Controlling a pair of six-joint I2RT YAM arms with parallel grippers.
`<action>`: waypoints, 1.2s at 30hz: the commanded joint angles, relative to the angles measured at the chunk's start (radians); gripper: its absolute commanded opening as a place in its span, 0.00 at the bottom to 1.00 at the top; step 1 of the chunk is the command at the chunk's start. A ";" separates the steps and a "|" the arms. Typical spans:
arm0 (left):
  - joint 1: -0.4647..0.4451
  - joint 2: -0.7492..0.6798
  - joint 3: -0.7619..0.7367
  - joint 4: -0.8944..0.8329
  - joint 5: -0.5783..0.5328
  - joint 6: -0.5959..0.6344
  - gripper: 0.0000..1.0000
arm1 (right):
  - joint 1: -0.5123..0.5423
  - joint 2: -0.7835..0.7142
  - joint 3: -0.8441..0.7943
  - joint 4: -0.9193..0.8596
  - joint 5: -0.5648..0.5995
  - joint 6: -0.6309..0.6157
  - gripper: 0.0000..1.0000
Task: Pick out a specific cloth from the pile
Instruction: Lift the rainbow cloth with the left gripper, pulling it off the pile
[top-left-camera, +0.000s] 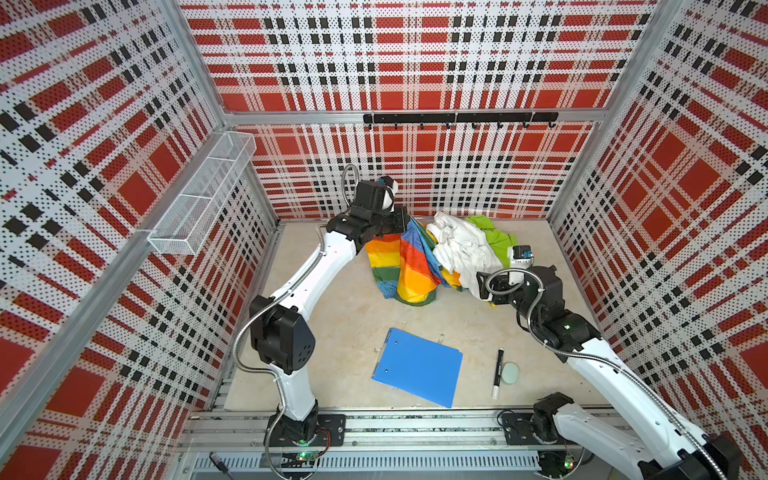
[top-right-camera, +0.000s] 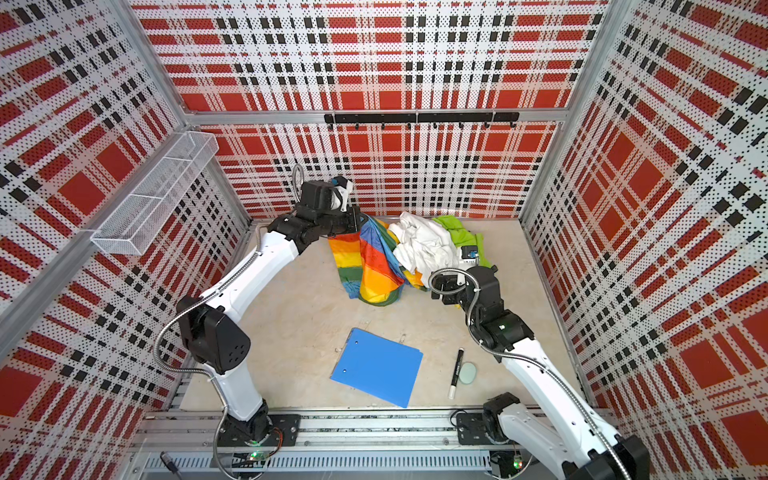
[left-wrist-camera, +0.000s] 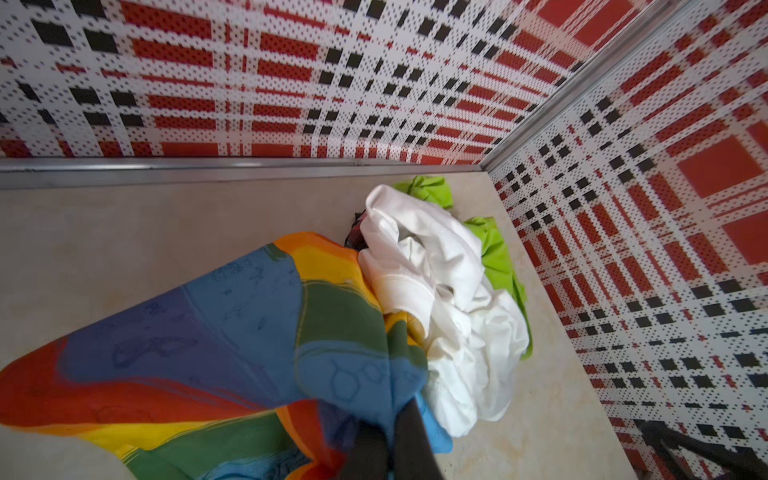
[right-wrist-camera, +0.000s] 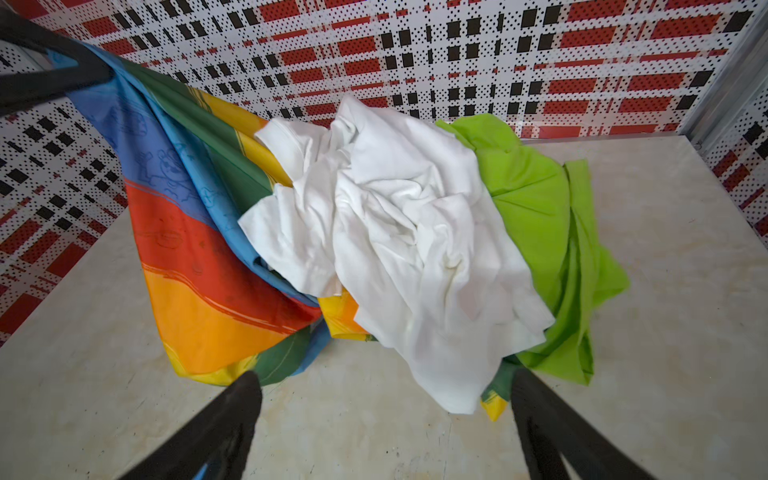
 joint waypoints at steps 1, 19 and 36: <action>0.033 -0.072 0.123 0.039 0.051 0.021 0.00 | 0.000 -0.013 -0.009 0.034 0.017 0.013 1.00; -0.057 0.025 0.507 -0.180 -0.078 0.146 0.00 | 0.000 0.102 -0.058 0.163 -0.076 0.134 0.99; 0.103 -0.045 0.592 -0.054 0.150 0.075 0.00 | 0.000 0.345 -0.053 0.405 -0.169 0.207 0.94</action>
